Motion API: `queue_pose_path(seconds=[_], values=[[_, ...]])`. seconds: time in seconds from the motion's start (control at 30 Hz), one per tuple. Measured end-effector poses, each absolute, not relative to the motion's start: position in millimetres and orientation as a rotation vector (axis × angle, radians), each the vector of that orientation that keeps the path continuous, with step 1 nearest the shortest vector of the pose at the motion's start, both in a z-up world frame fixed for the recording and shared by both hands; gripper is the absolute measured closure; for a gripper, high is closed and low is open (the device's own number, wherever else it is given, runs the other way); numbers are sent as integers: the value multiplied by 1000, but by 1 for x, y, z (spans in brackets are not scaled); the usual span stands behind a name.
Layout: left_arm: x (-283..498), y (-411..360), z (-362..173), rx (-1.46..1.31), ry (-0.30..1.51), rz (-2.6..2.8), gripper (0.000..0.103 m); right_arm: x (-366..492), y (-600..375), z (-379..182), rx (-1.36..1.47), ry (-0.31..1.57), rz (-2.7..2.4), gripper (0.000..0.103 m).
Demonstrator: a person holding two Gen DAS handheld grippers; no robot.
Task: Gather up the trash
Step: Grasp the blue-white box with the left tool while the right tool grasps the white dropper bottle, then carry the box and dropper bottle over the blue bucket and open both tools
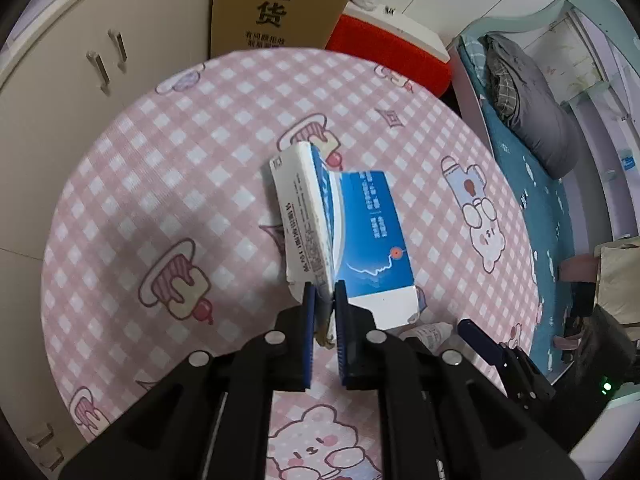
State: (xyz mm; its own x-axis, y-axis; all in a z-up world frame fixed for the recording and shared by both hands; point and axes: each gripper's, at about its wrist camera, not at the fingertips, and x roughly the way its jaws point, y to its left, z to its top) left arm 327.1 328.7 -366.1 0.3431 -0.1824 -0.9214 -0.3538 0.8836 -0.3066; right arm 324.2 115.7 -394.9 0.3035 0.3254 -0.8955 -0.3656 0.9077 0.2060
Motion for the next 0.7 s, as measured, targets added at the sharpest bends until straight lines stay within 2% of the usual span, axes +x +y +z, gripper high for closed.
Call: queue_pose_path(seconds=[0.07,0.1,0.13,0.33,0.7], values=[[325,328,-360,-489,1220,123,94,325,115,-395,-50,1169,460,28],[324,327,-358,-482,1217,124,95,325,115,-395,-58,1166,460,38],[323,325,-355,-471,1211,126,95,325,115,-394,-69,1162,459,43],[317,313,-329,-424,1167,122,95,325,94,-383,-30,1150,455,43],[328,229,-254,-323,1040,10,95,322,2,-305,124,1015,407,43]])
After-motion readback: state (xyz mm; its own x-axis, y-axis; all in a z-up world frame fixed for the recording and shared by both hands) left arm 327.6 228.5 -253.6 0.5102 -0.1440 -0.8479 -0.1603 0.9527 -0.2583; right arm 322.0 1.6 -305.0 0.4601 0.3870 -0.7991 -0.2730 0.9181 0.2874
